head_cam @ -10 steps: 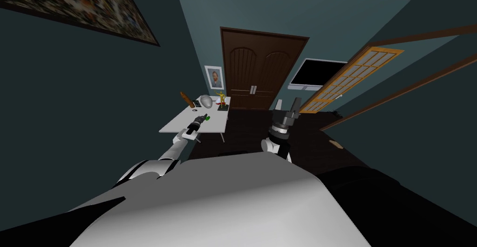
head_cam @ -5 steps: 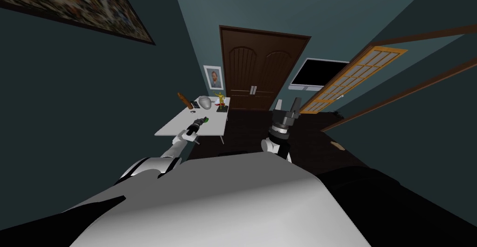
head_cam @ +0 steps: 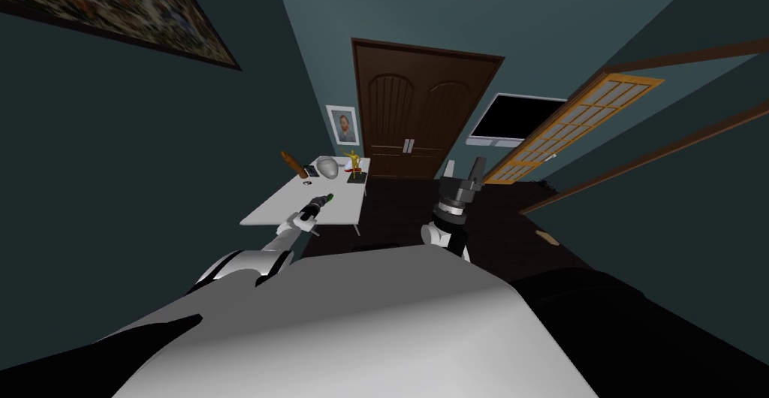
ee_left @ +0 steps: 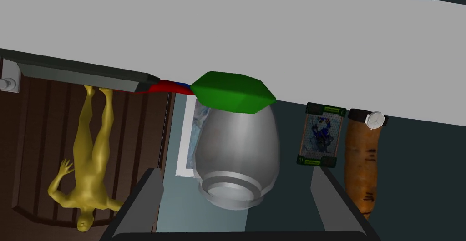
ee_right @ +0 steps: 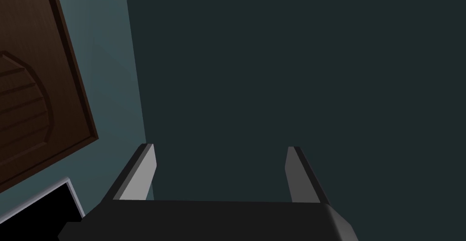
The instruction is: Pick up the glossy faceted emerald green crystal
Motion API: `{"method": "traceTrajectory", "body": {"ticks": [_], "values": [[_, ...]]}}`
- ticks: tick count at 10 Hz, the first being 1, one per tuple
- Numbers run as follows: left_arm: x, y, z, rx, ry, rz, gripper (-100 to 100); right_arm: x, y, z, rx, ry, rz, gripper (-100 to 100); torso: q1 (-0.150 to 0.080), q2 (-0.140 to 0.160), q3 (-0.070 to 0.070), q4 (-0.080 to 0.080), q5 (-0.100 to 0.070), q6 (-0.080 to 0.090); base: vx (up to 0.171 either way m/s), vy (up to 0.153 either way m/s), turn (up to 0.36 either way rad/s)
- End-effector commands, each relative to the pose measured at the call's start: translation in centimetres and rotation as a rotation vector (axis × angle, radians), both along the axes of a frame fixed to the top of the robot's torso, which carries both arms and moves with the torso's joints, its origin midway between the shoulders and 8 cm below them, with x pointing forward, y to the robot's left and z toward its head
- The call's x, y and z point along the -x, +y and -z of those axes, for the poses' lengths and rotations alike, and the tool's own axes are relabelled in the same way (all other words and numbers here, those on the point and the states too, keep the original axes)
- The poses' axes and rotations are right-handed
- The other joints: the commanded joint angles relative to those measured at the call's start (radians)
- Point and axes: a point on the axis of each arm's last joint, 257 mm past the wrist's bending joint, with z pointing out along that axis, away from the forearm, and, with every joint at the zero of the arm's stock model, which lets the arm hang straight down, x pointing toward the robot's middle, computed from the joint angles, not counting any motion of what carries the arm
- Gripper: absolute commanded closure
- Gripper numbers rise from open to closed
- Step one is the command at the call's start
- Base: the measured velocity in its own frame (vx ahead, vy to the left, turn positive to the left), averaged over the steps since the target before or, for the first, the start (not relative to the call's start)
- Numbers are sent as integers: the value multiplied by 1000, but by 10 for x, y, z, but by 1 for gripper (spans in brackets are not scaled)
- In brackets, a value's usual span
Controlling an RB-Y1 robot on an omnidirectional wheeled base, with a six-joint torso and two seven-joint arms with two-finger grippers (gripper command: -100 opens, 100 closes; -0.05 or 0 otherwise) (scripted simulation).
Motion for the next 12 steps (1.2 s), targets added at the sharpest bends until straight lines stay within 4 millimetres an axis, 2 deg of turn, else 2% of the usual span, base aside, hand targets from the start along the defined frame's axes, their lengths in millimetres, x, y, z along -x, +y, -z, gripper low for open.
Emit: {"method": "traceTrajectory", "body": {"ticks": [1,3,5,6,7,8,9,10,11,12], "values": [[5,4,11,-16,30,-4,-100,0,0,0,0,0,0,0,0,0,0,0,0,0,41,-18,-7],[22,5,38,-26,93,-14,-100,0,0,0,0,0,0,0,-1,2,1,0,0,0,46,-36,-16],[20,7,36,-24,89,-16,-100,0,0,0,0,0,0,0,-1,3,2,1,0,0,22,-27,-1],[21,7,36,-25,89,-14,0,0,0,0,0,0,0,0,0,4,2,1,0,0,0,0,0],[17,-12,40,-21,93,3,-100,0,0,0,0,0,0,0,1,5,3,1,0,0,16,35,95],[17,-12,40,-21,93,3,-100,0,0,0,0,0,0,0,3,4,3,1,0,0,13,45,26],[14,-30,42,-13,93,16,-100,0,0,0,0,0,0,0,4,4,3,1,1,0,18,69,60],[14,-31,43,-19,95,20,-100,0,0,0,0,0,0,0,5,4,2,1,1,0,20,51,28],[11,-48,45,-9,94,29,-100,0,0,0,0,0,0,0,5,4,2,1,1,0,19,57,73],[11,-48,45,-17,97,34,-100,0,0,0,0,0,0,0,5,4,2,1,1,0,16,48,31]]}}
